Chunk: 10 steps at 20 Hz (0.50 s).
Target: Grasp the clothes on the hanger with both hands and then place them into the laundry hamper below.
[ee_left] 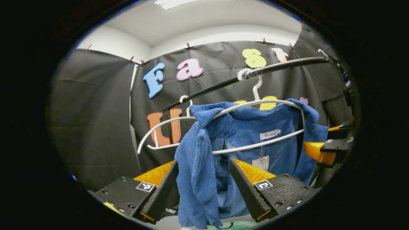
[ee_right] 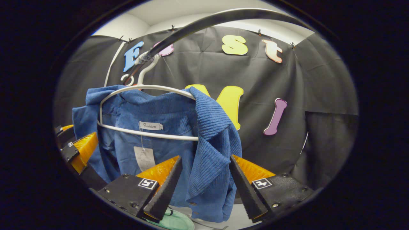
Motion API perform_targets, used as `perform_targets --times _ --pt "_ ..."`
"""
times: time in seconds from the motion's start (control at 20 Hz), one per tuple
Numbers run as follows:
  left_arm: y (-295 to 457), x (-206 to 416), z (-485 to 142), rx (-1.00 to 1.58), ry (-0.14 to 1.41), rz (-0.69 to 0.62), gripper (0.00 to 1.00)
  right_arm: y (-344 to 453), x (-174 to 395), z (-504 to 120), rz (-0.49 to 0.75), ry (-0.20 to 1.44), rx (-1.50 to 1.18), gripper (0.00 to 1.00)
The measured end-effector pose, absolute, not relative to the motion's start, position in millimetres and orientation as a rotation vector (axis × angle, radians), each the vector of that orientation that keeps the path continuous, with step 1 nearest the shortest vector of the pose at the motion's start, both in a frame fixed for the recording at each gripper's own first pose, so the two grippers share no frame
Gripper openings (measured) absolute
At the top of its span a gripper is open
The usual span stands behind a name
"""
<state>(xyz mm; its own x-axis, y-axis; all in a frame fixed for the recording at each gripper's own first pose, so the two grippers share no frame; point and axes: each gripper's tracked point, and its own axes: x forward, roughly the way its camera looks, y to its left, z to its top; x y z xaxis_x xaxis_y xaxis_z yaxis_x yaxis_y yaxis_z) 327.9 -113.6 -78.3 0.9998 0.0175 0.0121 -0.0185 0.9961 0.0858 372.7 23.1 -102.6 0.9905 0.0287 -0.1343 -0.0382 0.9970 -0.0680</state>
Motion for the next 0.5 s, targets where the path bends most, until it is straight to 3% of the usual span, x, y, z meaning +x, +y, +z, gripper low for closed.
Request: perform_targets --times 0.2,0.35,0.4,0.5 --pt "-125 342 -91 0.078 0.009 0.014 0.97 25 388 -108 0.057 0.139 -0.033 0.85" --pt "-129 355 -106 0.071 0.067 0.006 0.66 26 393 -109 0.073 0.134 -0.019 0.71" --pt "-127 358 -111 0.071 0.088 0.016 0.64 25 395 -108 0.076 0.128 -0.014 0.68" --pt "-113 361 -112 0.066 0.096 0.062 0.34 23 397 -109 0.083 0.115 0.001 0.55"
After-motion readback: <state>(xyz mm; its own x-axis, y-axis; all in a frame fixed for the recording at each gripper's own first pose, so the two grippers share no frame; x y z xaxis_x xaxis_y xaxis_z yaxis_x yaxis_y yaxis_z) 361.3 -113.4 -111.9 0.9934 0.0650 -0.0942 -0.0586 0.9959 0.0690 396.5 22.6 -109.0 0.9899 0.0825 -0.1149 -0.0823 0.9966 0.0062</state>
